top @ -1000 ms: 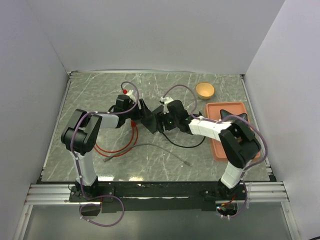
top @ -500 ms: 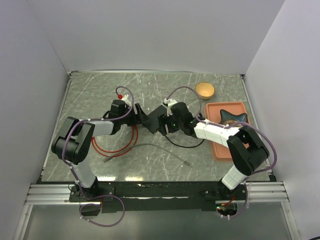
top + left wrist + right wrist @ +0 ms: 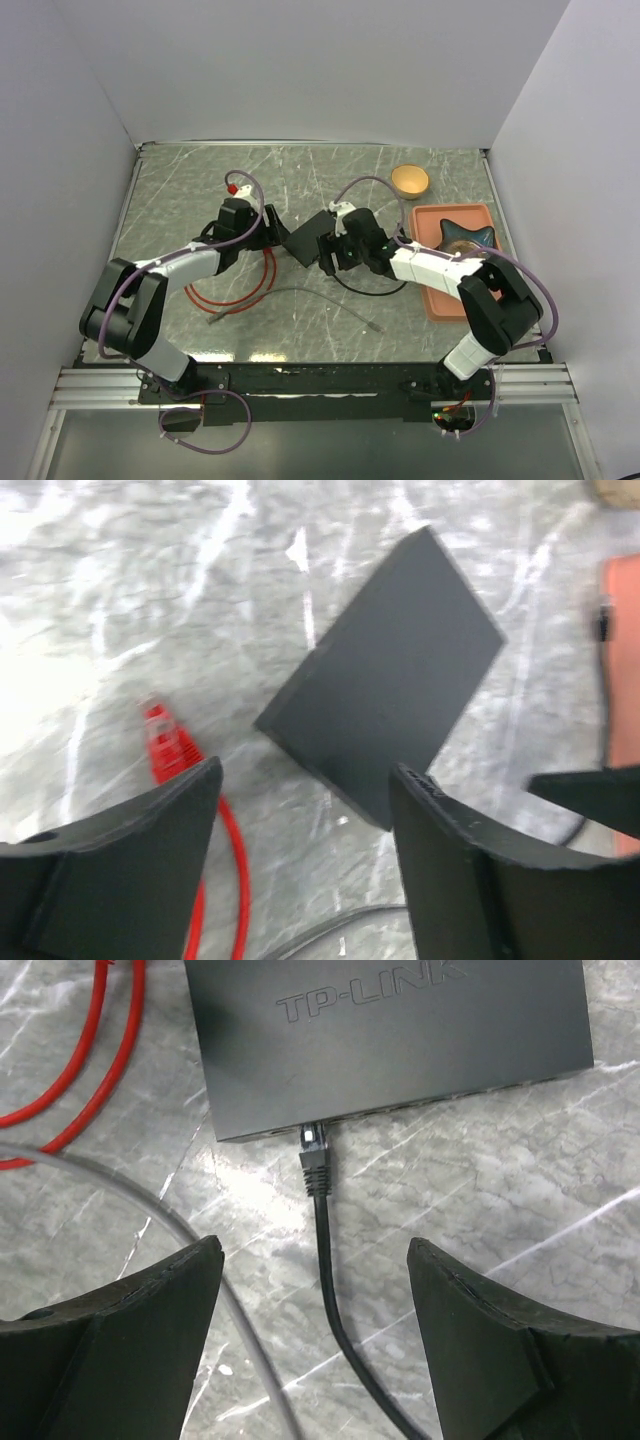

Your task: Insert the plug into the switch port

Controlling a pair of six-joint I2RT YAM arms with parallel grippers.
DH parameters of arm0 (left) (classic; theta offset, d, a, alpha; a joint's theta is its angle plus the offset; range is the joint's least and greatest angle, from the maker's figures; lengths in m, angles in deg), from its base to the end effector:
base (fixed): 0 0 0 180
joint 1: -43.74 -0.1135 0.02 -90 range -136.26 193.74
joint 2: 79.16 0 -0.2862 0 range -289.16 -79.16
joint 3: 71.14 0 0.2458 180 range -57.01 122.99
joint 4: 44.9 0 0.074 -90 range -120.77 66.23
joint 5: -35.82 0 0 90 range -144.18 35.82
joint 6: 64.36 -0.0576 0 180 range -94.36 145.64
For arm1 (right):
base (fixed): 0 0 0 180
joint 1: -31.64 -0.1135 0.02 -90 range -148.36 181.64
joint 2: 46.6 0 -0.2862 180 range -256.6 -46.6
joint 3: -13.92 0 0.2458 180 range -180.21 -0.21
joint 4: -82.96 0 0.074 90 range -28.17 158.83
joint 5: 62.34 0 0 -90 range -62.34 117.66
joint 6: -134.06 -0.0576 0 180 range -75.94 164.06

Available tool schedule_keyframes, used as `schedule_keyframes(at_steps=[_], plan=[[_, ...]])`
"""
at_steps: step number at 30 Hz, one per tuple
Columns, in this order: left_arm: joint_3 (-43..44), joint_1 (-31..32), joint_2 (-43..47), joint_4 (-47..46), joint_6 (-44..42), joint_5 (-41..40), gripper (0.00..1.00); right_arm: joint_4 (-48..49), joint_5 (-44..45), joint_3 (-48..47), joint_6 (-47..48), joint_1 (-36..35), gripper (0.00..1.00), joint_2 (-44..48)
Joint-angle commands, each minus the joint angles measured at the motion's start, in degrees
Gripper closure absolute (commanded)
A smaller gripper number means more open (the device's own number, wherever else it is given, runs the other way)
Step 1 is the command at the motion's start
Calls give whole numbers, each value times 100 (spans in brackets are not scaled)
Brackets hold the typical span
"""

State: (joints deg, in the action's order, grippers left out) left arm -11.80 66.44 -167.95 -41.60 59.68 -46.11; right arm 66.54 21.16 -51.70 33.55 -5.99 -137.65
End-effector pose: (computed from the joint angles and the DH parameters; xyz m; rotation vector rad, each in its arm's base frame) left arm 0.3089 -0.1380 0.2079 -0.1345 2.2218 -0.7149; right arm 0.2692 0.2158 0.2065 -0.6116 2.2805 0.5525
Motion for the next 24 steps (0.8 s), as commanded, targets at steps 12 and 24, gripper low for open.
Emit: schedule_keyframes(at_steps=[12, 24], plan=[[708, 235, -313, 1699, 41, -1748, 46, -132, 246, 147, -101, -52, 17, 518], [673, 261, -965, 1171, 59, -1844, 99, -132, 237, 253, -119, -52, 17, 632]])
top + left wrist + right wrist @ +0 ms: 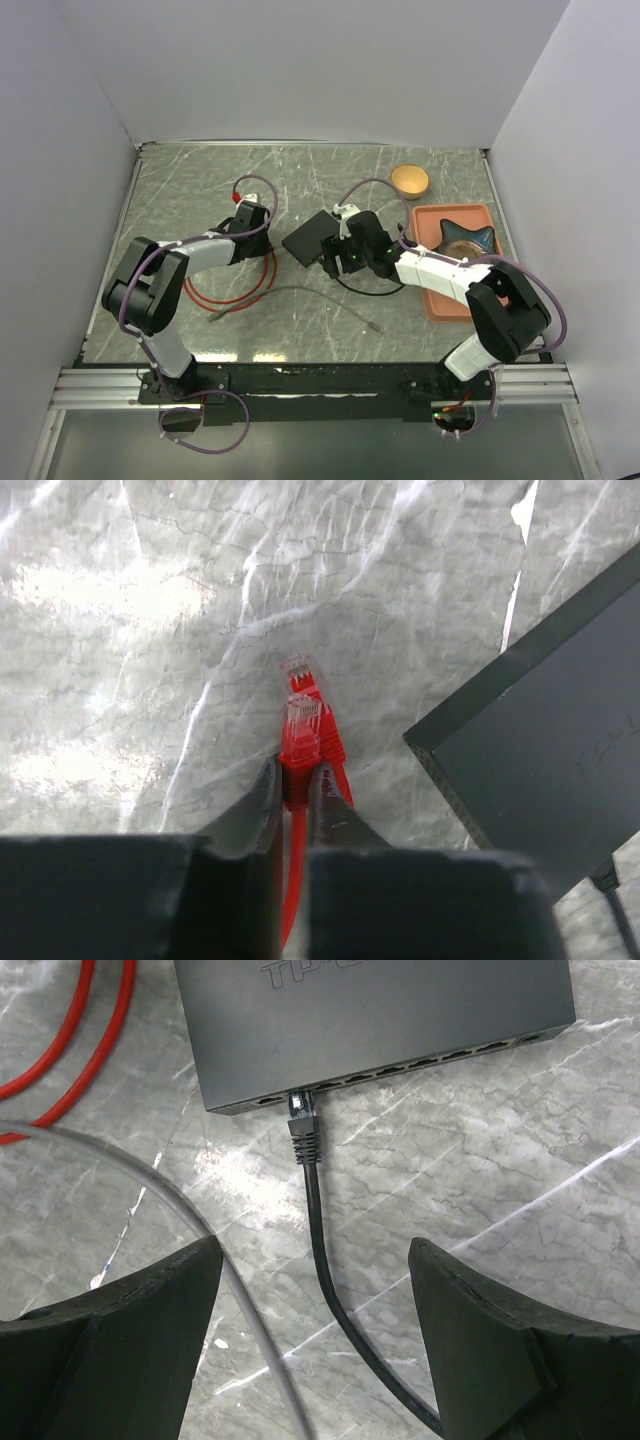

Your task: Insert the plug into the switch port

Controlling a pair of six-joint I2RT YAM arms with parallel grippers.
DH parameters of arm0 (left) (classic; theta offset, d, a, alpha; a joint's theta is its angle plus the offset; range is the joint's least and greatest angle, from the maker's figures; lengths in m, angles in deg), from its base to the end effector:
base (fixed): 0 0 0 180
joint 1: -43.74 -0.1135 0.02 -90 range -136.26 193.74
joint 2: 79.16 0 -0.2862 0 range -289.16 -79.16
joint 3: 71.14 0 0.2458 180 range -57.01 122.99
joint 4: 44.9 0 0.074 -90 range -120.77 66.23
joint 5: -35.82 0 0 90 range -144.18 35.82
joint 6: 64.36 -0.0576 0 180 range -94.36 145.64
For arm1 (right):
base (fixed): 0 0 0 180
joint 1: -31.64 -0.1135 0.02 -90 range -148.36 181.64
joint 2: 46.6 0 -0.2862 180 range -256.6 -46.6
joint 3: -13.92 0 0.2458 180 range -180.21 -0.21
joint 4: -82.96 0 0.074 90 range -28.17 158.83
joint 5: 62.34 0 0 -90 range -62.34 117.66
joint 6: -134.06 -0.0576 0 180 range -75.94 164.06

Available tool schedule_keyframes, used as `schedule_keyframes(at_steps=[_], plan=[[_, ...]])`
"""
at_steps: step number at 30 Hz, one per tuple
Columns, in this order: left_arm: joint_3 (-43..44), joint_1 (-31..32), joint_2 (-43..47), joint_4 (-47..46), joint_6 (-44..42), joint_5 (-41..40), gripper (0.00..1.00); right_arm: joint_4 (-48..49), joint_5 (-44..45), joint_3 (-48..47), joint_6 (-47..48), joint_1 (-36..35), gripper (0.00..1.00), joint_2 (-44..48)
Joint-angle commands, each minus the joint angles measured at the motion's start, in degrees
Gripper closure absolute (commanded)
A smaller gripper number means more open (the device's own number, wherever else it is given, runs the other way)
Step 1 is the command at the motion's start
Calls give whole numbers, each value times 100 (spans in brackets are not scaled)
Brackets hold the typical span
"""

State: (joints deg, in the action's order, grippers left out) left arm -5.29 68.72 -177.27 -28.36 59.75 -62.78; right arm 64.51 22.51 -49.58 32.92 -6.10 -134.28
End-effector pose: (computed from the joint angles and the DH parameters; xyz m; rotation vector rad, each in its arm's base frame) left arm 0.3250 -0.1419 0.1671 -0.2618 2.4166 -0.2914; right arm 0.2572 0.2056 0.2098 -0.5911 2.2972 0.5275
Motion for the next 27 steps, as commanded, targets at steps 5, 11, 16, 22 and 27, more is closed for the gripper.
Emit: schedule_keyframes(at_steps=[5, 11, 16, 22, 27], plan=[[-109, 60, 923, 118, 113, -597, 99, 45, 154, 94, -90, -41, 17, 453], [-434, 525, 3066, 365, 105, -1521, 99, -25, 251, 120, -55, -32, 17, 804], [-1250, 781, 5422, -650, 209, -1119, 99, 27, 286, 208, -134, -32, 16, 1174], [-1376, 790, 6190, -1174, 631, -257, 99, -201, 251, 173, -143, -32, 8, 2051], [-1323, 790, 5165, -1111, 1185, -502, 99, -140, -178, 155, -73, -41, 1, 3114]])
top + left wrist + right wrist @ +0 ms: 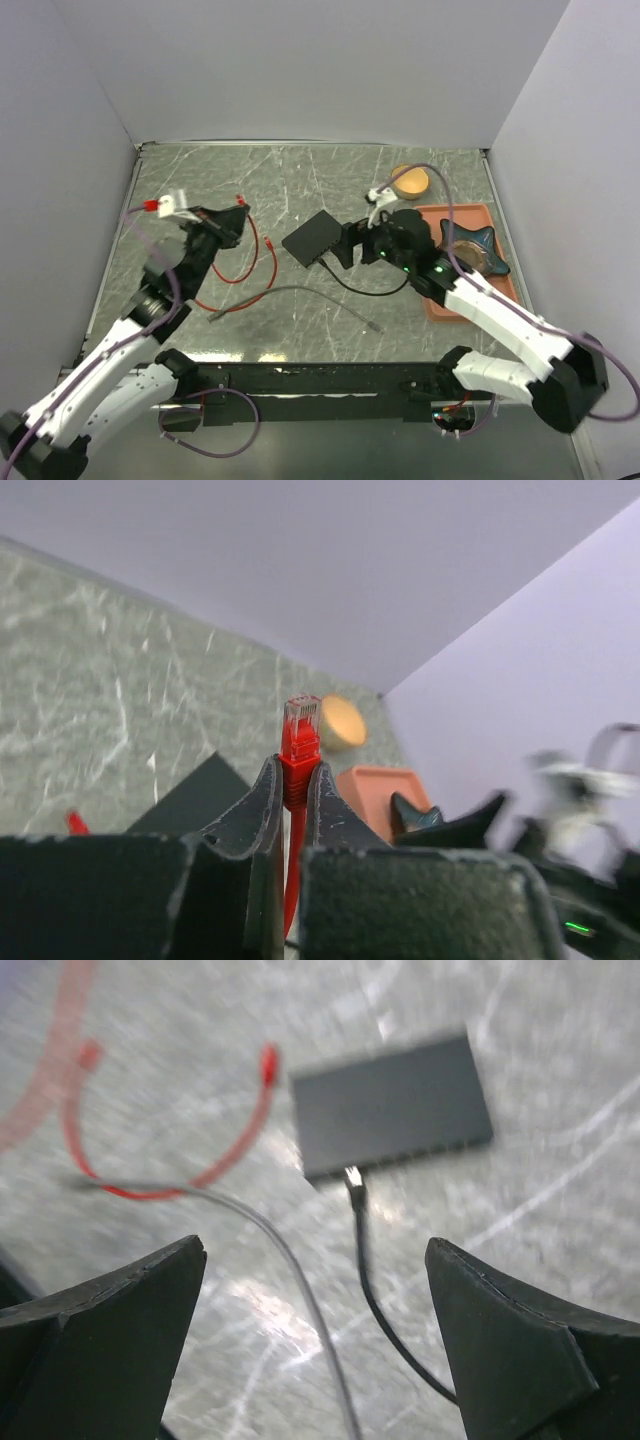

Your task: Insert the plug into the switch port

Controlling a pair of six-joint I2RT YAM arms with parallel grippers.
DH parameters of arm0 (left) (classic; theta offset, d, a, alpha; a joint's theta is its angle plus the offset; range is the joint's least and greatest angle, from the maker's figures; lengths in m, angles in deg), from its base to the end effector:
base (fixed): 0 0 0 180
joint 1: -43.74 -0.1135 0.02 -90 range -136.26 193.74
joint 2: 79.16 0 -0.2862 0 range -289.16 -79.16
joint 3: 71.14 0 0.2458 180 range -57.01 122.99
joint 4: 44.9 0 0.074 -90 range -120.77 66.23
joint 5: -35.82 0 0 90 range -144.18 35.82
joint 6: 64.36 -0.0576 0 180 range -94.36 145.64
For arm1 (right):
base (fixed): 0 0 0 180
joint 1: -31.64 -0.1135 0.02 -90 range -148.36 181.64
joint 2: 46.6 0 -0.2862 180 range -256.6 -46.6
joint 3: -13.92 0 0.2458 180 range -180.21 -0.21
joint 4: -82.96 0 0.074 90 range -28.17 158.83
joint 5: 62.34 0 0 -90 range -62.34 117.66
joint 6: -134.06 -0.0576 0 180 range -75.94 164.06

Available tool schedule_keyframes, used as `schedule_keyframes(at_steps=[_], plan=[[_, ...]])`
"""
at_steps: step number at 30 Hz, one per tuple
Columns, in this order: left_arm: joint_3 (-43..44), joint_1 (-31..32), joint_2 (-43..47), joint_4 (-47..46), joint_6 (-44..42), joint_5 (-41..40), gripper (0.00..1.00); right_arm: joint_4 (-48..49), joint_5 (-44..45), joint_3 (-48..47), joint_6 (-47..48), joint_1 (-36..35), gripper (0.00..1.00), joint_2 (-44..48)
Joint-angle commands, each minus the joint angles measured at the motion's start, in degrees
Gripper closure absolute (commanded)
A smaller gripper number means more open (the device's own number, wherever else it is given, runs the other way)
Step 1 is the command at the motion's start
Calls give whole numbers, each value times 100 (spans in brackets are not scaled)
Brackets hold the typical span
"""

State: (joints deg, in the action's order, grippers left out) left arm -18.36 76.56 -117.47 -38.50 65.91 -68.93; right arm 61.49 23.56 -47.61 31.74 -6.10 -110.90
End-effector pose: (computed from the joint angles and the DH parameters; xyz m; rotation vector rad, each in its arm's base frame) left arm 0.1440 -0.0754 0.3705 -0.3155 1.4586 -0.8588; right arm 0.2041 0.1632 0.3055 -0.4970 1.9880 0.6267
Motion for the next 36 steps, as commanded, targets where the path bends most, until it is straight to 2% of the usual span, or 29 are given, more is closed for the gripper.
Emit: schedule_keyframes(at_steps=[1, 5, 8, 11, 18, 22, 28, 36], plan=[[-16, 14, -1010, -158, 770, 138, 99, 214, -485, -85, 36, -32, 1, 856], [-7, 128, -1793, -659, 1228, 332, 99, 434, -819, -200, -95, -32, 1, 787], [54, 321, -2268, -879, 1387, 349, 99, 714, -1161, -305, -341, -41, 1, 383], [125, 427, -2462, -1047, 1413, 428, 99, 1197, -1443, -401, -622, -76, 1, -160], [195, 515, -2498, -1108, 1396, 534, 99, 1655, -1690, -955, -851, -102, 1, -970], [283, 524, -2506, -968, 1343, 560, 99, 1858, -1954, -1210, -983, -120, 7, -1296], [292, 524, -2480, -1003, 1343, 595, 99, 1683, -2086, -1623, -1027, -173, 23, -1770], [248, 533, -2366, -950, 1387, 525, 99, 1788, -2174, -1387, -1010, -225, 29, -1824]])
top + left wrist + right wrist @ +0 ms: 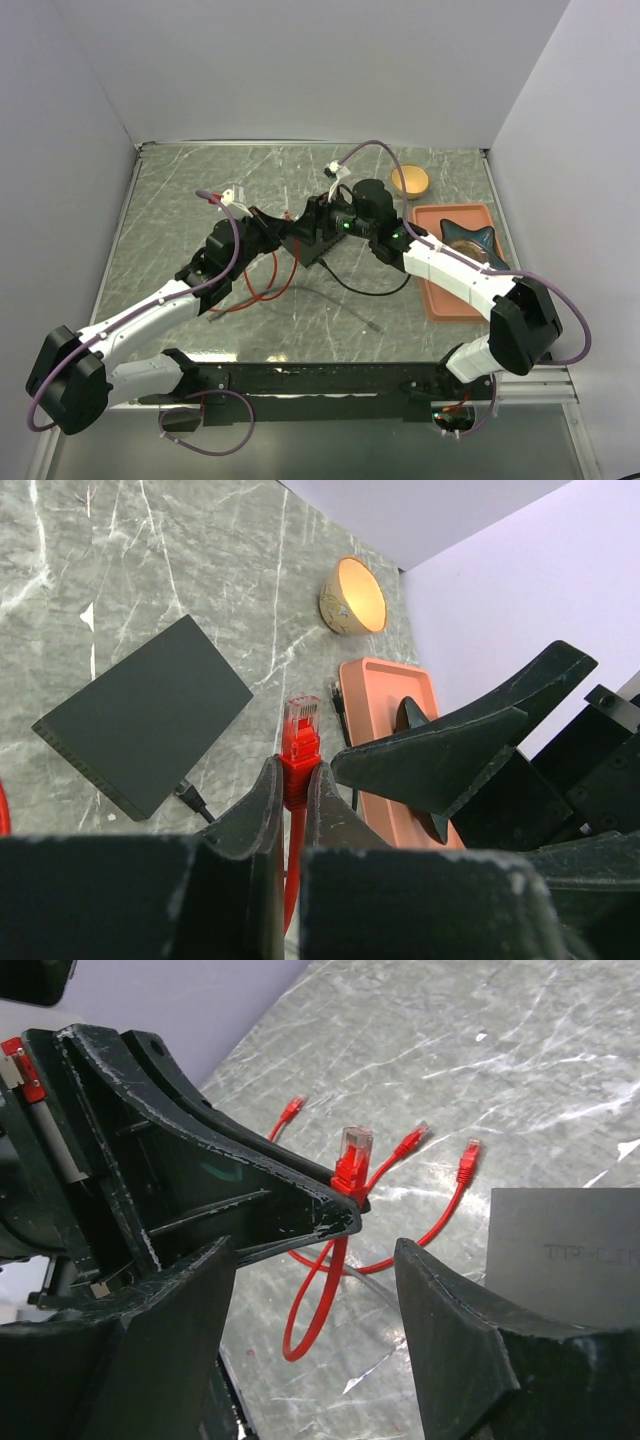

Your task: Insert the plug into the switch port

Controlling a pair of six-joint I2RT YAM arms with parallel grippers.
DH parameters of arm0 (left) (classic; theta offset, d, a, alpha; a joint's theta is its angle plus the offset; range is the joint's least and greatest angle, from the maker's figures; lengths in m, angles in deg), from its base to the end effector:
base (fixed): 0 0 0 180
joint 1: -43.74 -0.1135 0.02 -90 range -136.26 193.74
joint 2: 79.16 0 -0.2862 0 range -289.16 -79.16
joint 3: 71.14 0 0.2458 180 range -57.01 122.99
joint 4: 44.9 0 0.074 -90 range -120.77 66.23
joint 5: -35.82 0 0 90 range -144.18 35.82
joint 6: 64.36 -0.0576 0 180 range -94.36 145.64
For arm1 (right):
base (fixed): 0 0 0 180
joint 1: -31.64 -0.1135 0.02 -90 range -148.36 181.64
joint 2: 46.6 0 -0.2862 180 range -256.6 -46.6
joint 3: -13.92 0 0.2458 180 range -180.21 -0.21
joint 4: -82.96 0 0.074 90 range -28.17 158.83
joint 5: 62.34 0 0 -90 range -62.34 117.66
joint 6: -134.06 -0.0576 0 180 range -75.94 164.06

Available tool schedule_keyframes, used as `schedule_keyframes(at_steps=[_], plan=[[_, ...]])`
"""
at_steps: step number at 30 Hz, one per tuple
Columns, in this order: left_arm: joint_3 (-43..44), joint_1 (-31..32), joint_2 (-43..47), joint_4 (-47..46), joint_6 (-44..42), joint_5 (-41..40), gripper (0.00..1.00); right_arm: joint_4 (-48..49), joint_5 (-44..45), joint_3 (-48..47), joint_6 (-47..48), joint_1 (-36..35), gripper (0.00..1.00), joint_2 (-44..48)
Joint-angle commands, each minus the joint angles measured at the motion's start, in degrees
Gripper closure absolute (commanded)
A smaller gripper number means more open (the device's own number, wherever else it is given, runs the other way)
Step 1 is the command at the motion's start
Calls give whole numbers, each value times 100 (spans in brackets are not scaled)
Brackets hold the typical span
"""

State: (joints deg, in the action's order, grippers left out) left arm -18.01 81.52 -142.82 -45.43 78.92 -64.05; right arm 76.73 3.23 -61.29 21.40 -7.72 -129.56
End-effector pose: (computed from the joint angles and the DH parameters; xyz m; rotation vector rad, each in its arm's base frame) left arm 0.2143 -0.1536 0.3024 -0.3821 1.8143 -0.9955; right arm 0.2564 0.2411 0.3338 -0.6007 1.8538 1.1302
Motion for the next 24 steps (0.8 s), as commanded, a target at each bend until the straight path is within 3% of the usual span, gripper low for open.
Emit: schedule_keyframes(at_steps=[1, 5, 16, 18, 24], plan=[[196, 36, 178, -318, 78, 46, 99, 282, -133, -1, 33, -64, 30, 34], [204, 36, 240, -266, 86, 46, 99, 274, -159, -27, 24, -55, 38, -106], [160, 45, 249, -371, 130, 126, 99, 335, -256, -177, 42, -73, 46, -423], [247, 45, 214, -171, 69, 29, 99, 343, -194, 25, 103, -81, 45, -248], [353, 45, 187, 33, -80, -112, 98, 545, -141, 614, 156, -64, 27, 455]])
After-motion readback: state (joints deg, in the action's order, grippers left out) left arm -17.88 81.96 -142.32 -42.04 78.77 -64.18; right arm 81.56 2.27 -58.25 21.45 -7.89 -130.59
